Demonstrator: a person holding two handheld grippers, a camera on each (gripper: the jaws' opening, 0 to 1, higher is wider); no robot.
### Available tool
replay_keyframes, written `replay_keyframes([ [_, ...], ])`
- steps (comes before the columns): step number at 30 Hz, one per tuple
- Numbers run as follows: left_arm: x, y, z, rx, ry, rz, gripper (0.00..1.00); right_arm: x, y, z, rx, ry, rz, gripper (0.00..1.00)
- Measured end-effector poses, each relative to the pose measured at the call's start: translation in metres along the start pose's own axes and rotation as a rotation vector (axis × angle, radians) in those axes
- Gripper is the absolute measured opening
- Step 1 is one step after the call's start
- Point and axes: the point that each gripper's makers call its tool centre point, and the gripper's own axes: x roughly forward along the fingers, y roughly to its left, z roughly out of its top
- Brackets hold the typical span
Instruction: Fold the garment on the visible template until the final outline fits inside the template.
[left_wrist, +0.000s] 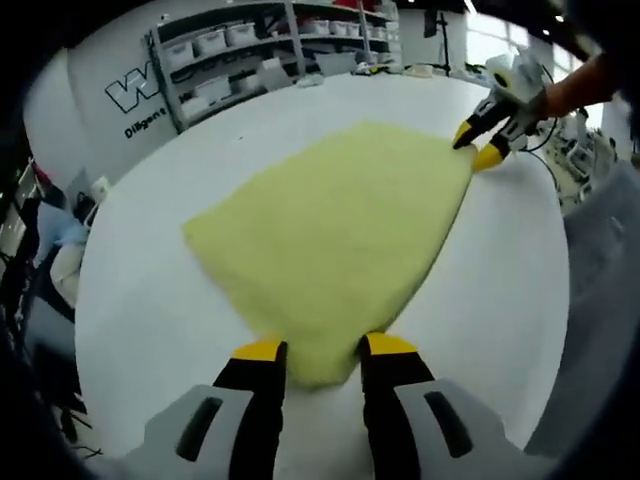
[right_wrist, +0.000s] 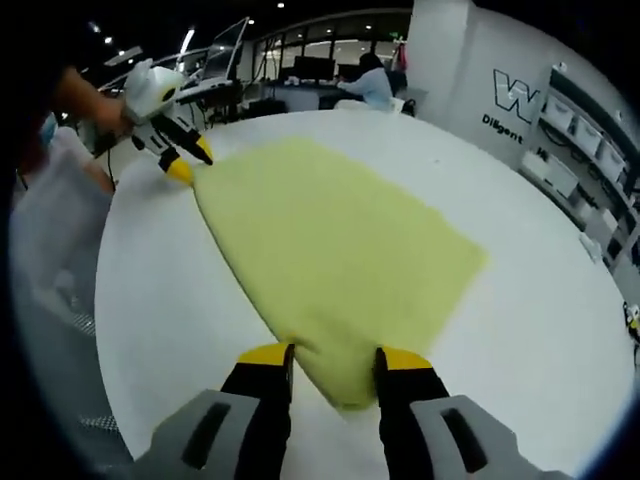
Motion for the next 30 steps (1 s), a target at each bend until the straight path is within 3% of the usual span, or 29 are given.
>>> replay_keyframes([
  [3, 0.002, 0.009, 0.005, 0.012, 0.007, 0.017, 0.29, 0.004, -0.012, -0.005, 0.156, 0.020, -0.002, 0.46],
  [4, 0.002, 0.009, 0.008, 0.009, 0.009, 0.024, 0.29, 0.006, -0.016, 0.001, 0.160, -0.015, 0.001, 0.46],
  [5, 0.003, 0.010, 0.010, 0.006, 0.011, 0.023, 0.29, 0.005, -0.018, -0.002, 0.130, 0.009, 0.004, 0.47],
  [11, 0.016, 0.024, 0.021, -0.072, 0.017, 0.021, 0.29, 0.017, -0.034, 0.014, 0.065, -0.007, -0.019, 0.47],
  [19, 0.029, 0.036, 0.037, -0.029, -0.004, 0.030, 0.29, 0.034, -0.064, 0.031, 0.013, 0.007, -0.045, 0.44],
  [22, 0.032, 0.046, 0.042, -0.044, -0.003, 0.051, 0.35, 0.037, -0.069, 0.036, -0.033, 0.019, -0.059, 0.44],
  [26, 0.034, 0.062, 0.037, -0.193, 0.013, 0.090, 0.51, 0.039, -0.070, 0.038, -0.037, 0.026, -0.057, 0.41],
  [30, 0.033, 0.060, 0.038, -0.144, 0.000, 0.082, 0.53, 0.037, -0.063, 0.036, -0.040, 0.023, -0.046, 0.38],
])
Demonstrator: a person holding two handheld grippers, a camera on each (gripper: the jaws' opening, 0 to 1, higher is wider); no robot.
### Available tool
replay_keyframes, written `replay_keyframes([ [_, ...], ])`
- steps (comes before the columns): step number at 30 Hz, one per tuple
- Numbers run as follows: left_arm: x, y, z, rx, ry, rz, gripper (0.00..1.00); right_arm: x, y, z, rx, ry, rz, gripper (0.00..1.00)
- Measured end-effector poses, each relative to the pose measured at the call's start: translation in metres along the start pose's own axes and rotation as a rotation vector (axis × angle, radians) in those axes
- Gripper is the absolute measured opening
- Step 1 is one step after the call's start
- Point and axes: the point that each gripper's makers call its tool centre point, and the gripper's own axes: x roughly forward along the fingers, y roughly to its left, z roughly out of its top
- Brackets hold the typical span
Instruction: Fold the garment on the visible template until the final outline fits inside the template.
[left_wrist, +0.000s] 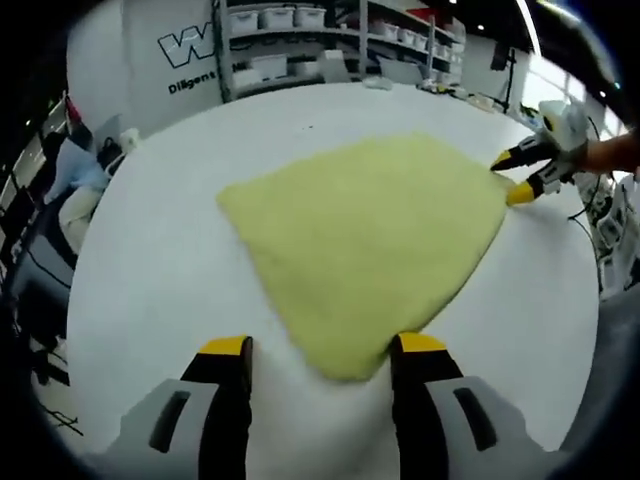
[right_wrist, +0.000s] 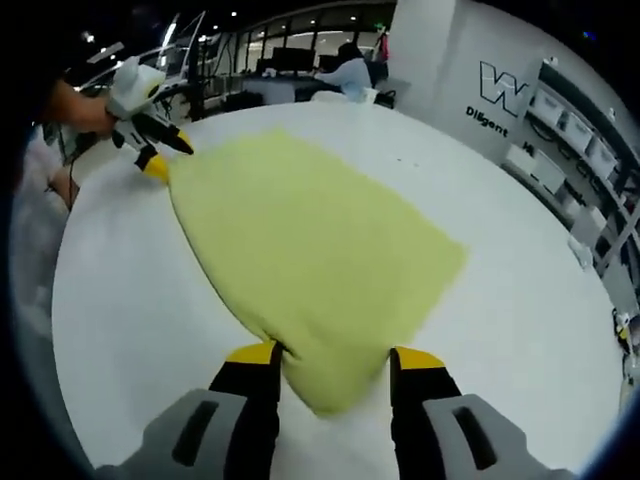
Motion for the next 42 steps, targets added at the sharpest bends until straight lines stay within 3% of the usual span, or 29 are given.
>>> replay_keyframes([
  [3, 0.000, 0.002, 0.002, 0.019, 0.005, 0.011, 0.56, -0.001, 0.004, -0.001, 0.009, 0.007, 0.010, 0.37],
  [6, -0.004, 0.004, 0.003, 0.089, 0.022, 0.041, 0.55, -0.005, 0.010, 0.001, -0.012, -0.003, 0.016, 0.40],
  [7, -0.006, -0.002, 0.007, 0.148, -0.001, 0.028, 0.52, -0.007, 0.015, 0.004, -0.017, -0.019, 0.024, 0.41],
  [10, -0.011, -0.026, 0.003, 0.220, 0.010, -0.053, 0.36, -0.009, 0.026, 0.003, -0.012, -0.013, 0.051, 0.41],
  [11, -0.013, -0.033, 0.006, 0.238, -0.014, -0.059, 0.33, -0.009, 0.031, -0.001, -0.001, 0.002, 0.067, 0.41],
  [13, -0.015, -0.042, 0.006, 0.233, -0.021, -0.072, 0.34, -0.009, 0.036, -0.003, 0.007, 0.005, 0.071, 0.46],
  [17, -0.013, -0.044, -0.002, 0.203, 0.013, -0.092, 0.39, -0.015, 0.041, -0.003, 0.025, 0.012, 0.076, 0.46],
  [20, -0.016, -0.028, -0.017, 0.305, 0.100, -0.033, 0.36, -0.021, 0.044, -0.004, 0.053, 0.025, 0.084, 0.47],
  [21, -0.016, -0.033, -0.010, 0.294, 0.062, -0.053, 0.34, -0.023, 0.044, -0.003, 0.059, 0.026, 0.083, 0.48],
  [23, -0.020, -0.030, -0.006, 0.270, 0.064, -0.038, 0.33, -0.029, 0.043, 0.001, 0.066, 0.012, 0.074, 0.49],
  [24, -0.021, -0.034, 0.004, 0.289, 0.015, -0.042, 0.34, -0.033, 0.043, 0.005, 0.070, -0.001, 0.069, 0.49],
  [26, -0.023, -0.044, 0.013, 0.304, -0.023, -0.066, 0.33, -0.037, 0.043, 0.008, 0.088, -0.009, 0.068, 0.49],
  [28, -0.020, -0.053, 0.011, 0.301, -0.009, -0.091, 0.34, -0.040, 0.044, 0.010, 0.095, -0.022, 0.062, 0.51],
  [30, -0.016, -0.062, 0.009, 0.297, 0.001, -0.108, 0.35, -0.045, 0.047, 0.011, 0.167, -0.024, 0.062, 0.52],
  [36, -0.017, -0.080, -0.018, 0.182, 0.105, -0.174, 0.34, -0.057, 0.052, 0.009, 0.158, -0.034, 0.060, 0.58],
  [39, -0.026, -0.077, -0.012, 0.204, 0.067, -0.148, 0.36, -0.064, 0.054, 0.008, 0.161, -0.046, 0.055, 0.59],
  [42, -0.036, -0.076, -0.011, 0.174, 0.048, -0.147, 0.37, -0.069, 0.056, 0.005, 0.168, -0.053, 0.047, 0.60],
])
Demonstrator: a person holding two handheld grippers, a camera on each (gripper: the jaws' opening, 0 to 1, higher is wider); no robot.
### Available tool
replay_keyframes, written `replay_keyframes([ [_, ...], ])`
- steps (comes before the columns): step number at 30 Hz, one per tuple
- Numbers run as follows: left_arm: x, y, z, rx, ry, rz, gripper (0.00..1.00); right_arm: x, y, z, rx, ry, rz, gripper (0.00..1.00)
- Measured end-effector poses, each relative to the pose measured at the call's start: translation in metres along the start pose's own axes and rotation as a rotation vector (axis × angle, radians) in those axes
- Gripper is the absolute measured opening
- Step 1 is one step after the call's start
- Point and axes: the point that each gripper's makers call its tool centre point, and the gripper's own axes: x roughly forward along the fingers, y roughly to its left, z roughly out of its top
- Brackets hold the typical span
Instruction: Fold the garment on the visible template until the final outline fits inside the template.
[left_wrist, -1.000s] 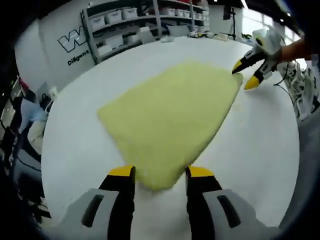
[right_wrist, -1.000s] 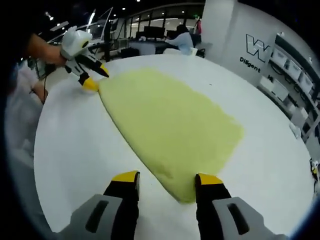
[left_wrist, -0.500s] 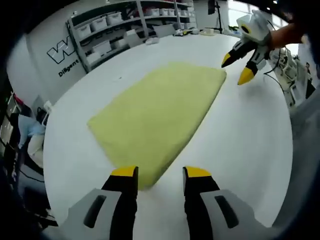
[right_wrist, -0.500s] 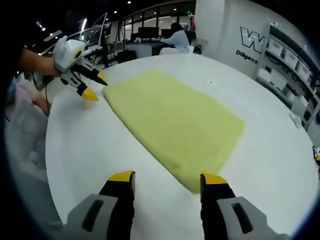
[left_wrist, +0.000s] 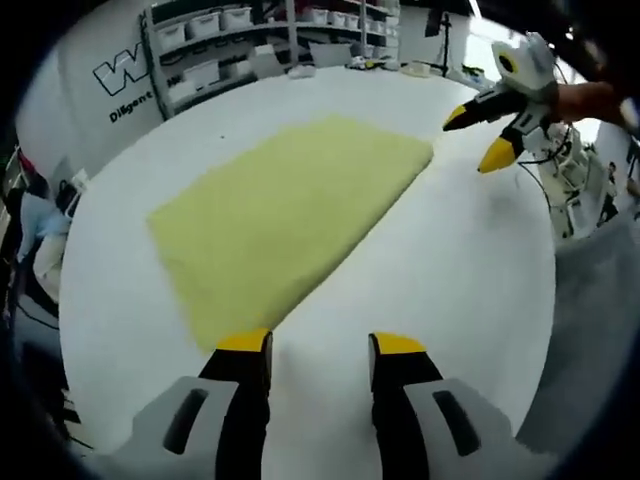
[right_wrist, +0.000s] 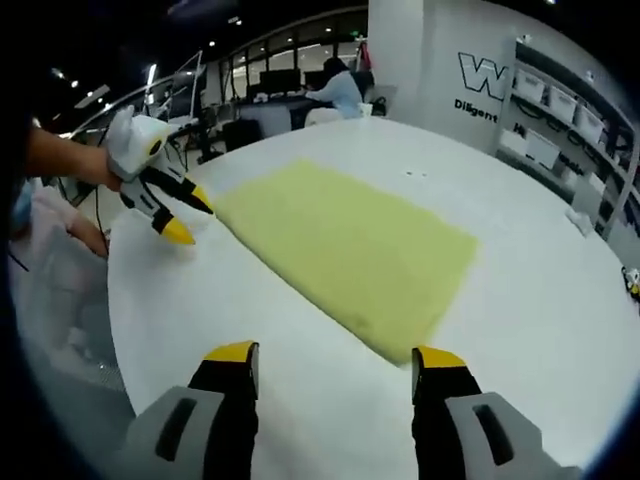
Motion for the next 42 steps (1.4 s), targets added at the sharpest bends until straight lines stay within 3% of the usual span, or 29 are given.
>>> replay_keyframes([
  [3, -0.007, 0.005, 0.002, 0.012, -0.018, 0.028, 0.38, -0.002, 0.002, -0.002, -0.003, 0.001, -0.006, 0.64],
  [5, -0.016, 0.008, 0.008, 0.002, -0.065, 0.057, 0.39, -0.006, 0.003, 0.001, -0.012, -0.012, -0.012, 0.67],
  [11, -0.042, 0.013, 0.013, -0.052, -0.139, 0.105, 0.59, -0.015, 0.004, 0.018, 0.010, -0.102, -0.041, 0.78],
  [13, -0.049, 0.013, 0.009, -0.034, -0.145, 0.119, 0.69, -0.015, 0.007, 0.014, 0.016, -0.104, -0.036, 0.78],
  [18, -0.063, 0.016, -0.001, -0.089, -0.172, 0.141, 0.80, -0.020, 0.014, 0.003, 0.010, -0.137, -0.060, 0.84],
  [23, -0.072, 0.011, -0.013, -0.148, -0.206, 0.163, 0.82, -0.032, 0.020, 0.000, 0.104, -0.199, -0.086, 0.86],
  [26, -0.071, 0.004, -0.020, -0.174, -0.215, 0.173, 0.92, -0.037, 0.031, 0.000, 0.093, -0.223, -0.075, 0.94],
  [27, -0.071, 0.001, -0.021, -0.181, -0.220, 0.170, 0.96, -0.040, 0.036, 0.007, 0.057, -0.272, -0.068, 0.99],
  [35, -0.080, -0.020, -0.030, -0.156, -0.242, 0.166, 0.99, -0.051, 0.043, 0.013, 0.054, -0.283, -0.077, 0.99],
  [38, -0.082, -0.024, -0.031, -0.189, -0.259, 0.162, 0.99, -0.055, 0.042, 0.015, 0.112, -0.307, -0.087, 0.99],
  [42, -0.085, -0.022, -0.029, -0.244, -0.290, 0.183, 0.99, -0.054, 0.039, 0.014, 0.110, -0.307, -0.100, 0.99],
])
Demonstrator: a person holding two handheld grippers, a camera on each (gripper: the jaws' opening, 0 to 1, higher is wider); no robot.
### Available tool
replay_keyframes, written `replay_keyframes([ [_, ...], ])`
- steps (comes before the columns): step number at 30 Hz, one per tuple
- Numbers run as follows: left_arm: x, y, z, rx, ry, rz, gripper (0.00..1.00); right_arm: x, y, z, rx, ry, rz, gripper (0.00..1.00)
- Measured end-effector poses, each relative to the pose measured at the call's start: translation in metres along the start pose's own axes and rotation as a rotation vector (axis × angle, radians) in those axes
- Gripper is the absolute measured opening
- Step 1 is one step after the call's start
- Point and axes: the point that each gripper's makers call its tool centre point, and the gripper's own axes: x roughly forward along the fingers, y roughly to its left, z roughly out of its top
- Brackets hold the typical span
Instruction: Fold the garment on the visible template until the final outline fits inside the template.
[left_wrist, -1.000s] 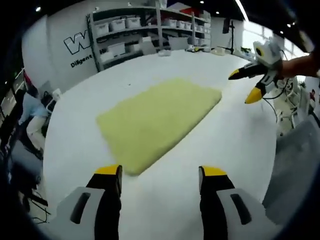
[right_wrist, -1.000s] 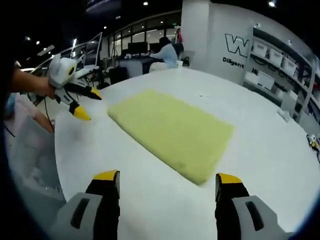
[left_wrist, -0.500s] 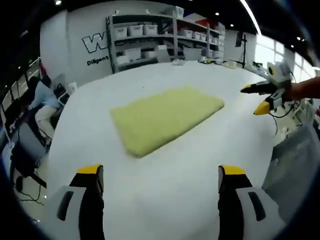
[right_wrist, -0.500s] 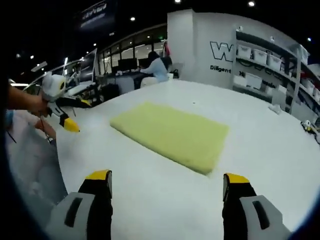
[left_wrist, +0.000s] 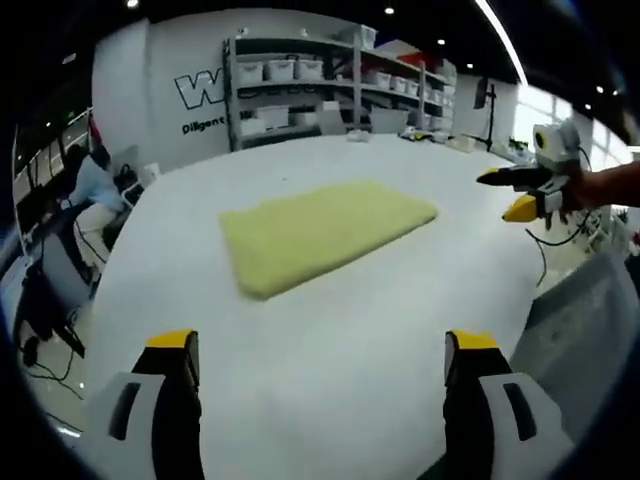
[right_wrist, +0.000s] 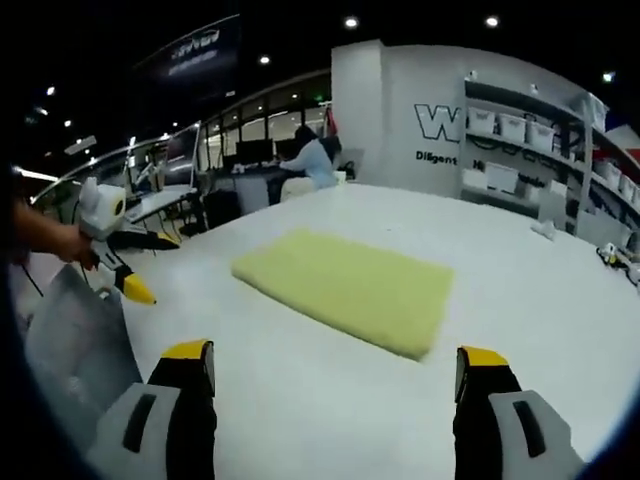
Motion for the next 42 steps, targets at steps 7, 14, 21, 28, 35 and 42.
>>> replay_keyframes([
  [7, -0.005, -0.003, 0.009, 0.040, -0.038, 0.023, 0.98, 0.003, 0.001, -0.009, 0.025, -0.010, -0.004, 0.99],
  [14, 0.001, -0.010, 0.001, 0.027, -0.039, 0.031, 0.98, -0.003, 0.000, -0.010, 0.049, -0.033, -0.007, 0.98],
  [21, 0.001, -0.013, 0.000, 0.002, -0.053, 0.037, 0.97, -0.008, -0.003, -0.013, 0.071, -0.043, -0.016, 0.98],
  [28, -0.006, -0.015, 0.001, -0.008, -0.069, 0.053, 0.97, -0.006, 0.001, -0.014, 0.049, -0.043, -0.009, 0.97],
  [35, -0.011, -0.015, -0.002, 0.006, -0.055, 0.059, 0.96, -0.006, 0.005, -0.010, 0.080, -0.065, -0.013, 0.97],
  [42, -0.020, -0.012, 0.002, 0.009, -0.066, 0.071, 0.95, -0.015, 0.011, -0.019, 0.076, -0.066, -0.025, 0.95],
])
